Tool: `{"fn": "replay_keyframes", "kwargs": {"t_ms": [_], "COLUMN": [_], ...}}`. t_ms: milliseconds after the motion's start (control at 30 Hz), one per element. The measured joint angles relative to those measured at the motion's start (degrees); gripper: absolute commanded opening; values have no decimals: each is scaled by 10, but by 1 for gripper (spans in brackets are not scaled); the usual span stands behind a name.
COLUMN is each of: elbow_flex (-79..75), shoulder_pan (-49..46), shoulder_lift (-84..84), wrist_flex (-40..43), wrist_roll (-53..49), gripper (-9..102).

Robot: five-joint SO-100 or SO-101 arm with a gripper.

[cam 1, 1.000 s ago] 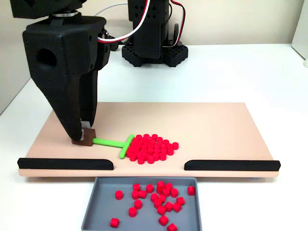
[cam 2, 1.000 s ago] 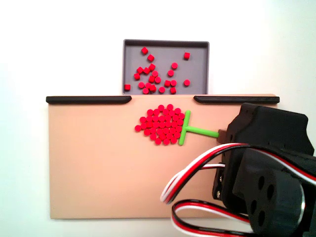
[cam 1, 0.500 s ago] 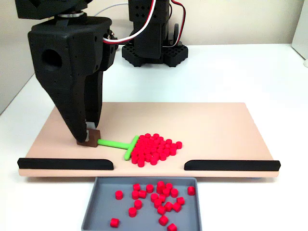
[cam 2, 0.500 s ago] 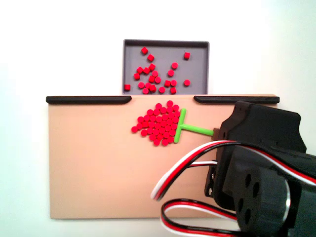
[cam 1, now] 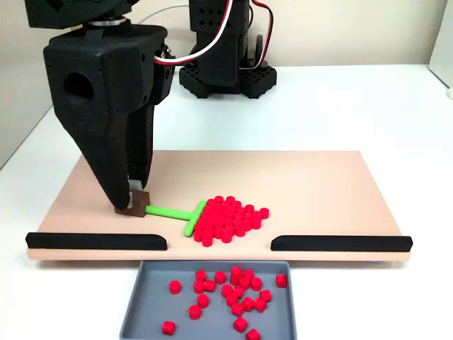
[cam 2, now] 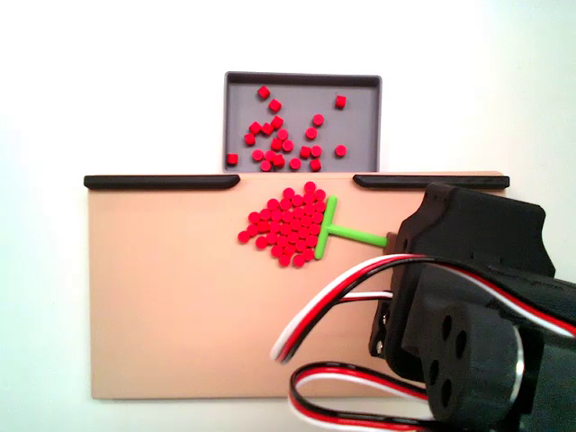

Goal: Gather the right side granules

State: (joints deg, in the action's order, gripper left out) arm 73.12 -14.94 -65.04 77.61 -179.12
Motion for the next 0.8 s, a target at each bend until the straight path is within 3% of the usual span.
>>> {"fn": "replay_keyframes", "kwargs": {"t_ms": [533,800], "elbow_flex": [2,53], "shoulder_pan": [-42,-40], "shoulder_lift": [-66,-143], "wrist_flex": [45,53], "wrist_roll": [-9,100], "gripper": [0,0]}}
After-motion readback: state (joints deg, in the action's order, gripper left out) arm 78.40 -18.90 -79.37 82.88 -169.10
